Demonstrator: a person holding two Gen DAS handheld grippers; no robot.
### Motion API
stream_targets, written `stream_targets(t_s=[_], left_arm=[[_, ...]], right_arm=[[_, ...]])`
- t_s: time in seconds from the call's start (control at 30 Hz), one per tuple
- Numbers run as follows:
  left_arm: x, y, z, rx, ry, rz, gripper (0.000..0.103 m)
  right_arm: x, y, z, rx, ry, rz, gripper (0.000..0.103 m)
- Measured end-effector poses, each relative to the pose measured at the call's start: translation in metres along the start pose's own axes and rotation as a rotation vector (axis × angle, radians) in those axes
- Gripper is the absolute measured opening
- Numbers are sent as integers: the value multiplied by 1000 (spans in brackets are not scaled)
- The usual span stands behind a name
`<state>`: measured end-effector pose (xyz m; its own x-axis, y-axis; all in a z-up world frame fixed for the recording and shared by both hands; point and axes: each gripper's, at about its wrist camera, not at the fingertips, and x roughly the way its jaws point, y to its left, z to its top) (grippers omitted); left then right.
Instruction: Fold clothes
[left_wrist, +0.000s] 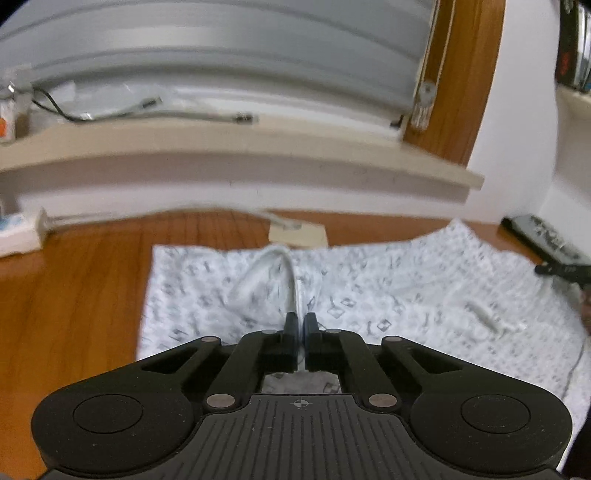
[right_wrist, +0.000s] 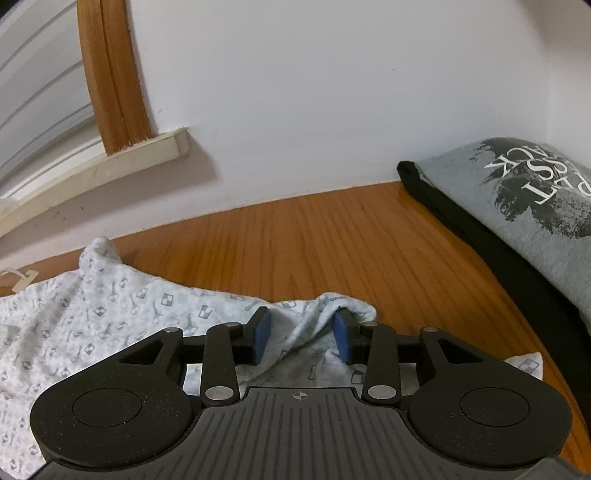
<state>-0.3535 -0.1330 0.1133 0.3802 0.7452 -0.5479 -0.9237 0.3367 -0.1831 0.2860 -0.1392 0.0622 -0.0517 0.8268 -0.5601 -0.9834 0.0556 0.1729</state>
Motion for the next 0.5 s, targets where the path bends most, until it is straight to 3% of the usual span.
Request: stream_targets(t_s=[0.13,0.23,0.3,0.5], left_arm=[[-48,17,2,-25,-22,5,3],[-61,22,-12,-42,43,-14,4],[-60,24,-22,-32,80,30,7],[-55,43,-14,-82,36,95,36]], right_arm=[[-1,-3,0,15,-4,7,38],[-1,-4,0,26,-7,11,38],[-1,-4,-1,24,-7,10,38],[0,-2,0,16,-5,7,39]])
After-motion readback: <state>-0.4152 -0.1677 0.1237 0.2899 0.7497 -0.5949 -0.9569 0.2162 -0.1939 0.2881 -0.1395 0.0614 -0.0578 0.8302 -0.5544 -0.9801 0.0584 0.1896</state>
